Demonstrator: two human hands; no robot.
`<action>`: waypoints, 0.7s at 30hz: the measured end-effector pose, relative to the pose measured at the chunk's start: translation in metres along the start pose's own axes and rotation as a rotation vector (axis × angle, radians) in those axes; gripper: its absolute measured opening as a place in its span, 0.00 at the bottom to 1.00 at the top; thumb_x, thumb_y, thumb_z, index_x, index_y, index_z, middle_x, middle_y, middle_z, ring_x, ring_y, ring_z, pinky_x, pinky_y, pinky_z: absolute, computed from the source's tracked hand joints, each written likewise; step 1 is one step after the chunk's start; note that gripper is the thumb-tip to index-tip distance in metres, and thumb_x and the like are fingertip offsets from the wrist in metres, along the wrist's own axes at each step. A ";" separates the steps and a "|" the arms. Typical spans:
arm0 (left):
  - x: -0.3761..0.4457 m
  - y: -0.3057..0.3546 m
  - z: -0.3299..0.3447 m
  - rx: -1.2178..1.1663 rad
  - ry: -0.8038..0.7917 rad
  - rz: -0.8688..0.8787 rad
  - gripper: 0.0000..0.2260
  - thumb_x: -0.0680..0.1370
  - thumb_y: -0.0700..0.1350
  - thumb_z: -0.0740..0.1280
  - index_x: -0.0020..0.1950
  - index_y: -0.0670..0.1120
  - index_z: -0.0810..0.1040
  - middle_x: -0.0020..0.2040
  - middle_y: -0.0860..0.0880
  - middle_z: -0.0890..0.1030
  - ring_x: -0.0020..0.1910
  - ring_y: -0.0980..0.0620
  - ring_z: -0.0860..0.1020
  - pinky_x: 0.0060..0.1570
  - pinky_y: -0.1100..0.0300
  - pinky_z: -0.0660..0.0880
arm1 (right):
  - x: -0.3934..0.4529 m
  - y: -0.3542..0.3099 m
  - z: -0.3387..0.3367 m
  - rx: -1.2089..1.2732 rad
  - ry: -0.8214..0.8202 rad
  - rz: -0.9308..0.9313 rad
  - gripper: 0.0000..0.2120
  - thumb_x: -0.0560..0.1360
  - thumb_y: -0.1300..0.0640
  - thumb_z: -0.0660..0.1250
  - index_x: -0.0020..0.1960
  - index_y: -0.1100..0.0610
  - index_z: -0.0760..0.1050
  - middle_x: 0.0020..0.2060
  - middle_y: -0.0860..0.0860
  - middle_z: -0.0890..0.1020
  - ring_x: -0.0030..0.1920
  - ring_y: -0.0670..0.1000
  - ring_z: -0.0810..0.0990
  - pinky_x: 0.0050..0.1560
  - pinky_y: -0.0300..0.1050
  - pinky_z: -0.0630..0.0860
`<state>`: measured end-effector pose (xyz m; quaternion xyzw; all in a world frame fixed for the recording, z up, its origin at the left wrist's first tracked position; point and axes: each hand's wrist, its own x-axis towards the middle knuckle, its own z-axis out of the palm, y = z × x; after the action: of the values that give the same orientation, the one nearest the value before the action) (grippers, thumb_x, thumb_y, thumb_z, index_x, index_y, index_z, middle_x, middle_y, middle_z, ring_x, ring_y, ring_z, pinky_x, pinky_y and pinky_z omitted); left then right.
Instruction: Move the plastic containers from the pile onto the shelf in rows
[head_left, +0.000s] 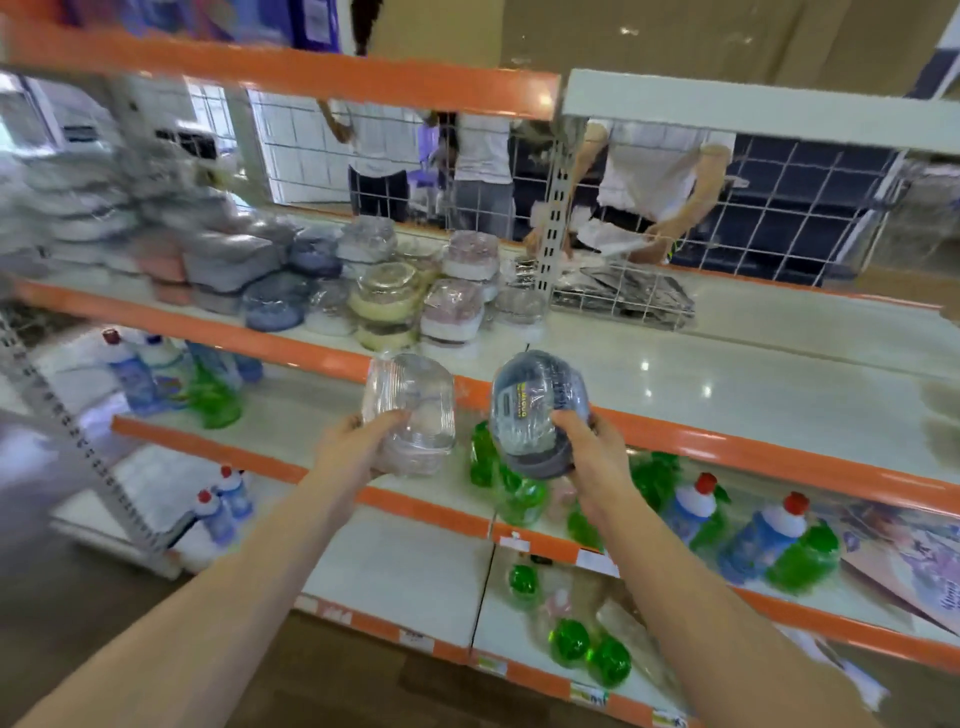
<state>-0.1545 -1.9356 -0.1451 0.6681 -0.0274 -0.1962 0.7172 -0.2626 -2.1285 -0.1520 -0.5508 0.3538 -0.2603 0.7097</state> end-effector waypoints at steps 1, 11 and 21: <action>0.007 0.007 -0.016 0.013 0.015 0.004 0.04 0.75 0.41 0.69 0.45 0.42 0.76 0.38 0.46 0.79 0.30 0.53 0.78 0.27 0.65 0.76 | 0.000 0.003 0.020 0.002 -0.009 0.008 0.20 0.72 0.58 0.70 0.63 0.60 0.71 0.55 0.58 0.79 0.52 0.56 0.79 0.45 0.46 0.77; 0.068 0.048 -0.169 0.092 0.119 0.014 0.19 0.66 0.47 0.77 0.48 0.39 0.74 0.42 0.42 0.75 0.34 0.47 0.74 0.41 0.52 0.75 | -0.007 0.024 0.195 -0.050 -0.048 -0.022 0.21 0.73 0.58 0.70 0.63 0.60 0.70 0.56 0.56 0.78 0.52 0.54 0.76 0.48 0.45 0.72; 0.133 0.068 -0.233 0.116 0.204 0.064 0.11 0.73 0.44 0.72 0.50 0.42 0.75 0.43 0.45 0.80 0.37 0.48 0.79 0.40 0.56 0.79 | 0.017 0.029 0.306 -0.119 -0.099 -0.080 0.19 0.73 0.59 0.70 0.61 0.61 0.70 0.51 0.54 0.77 0.45 0.51 0.76 0.44 0.42 0.72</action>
<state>0.0545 -1.7551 -0.1335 0.7239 0.0131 -0.1026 0.6821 -0.0110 -1.9513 -0.1402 -0.6179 0.3108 -0.2393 0.6814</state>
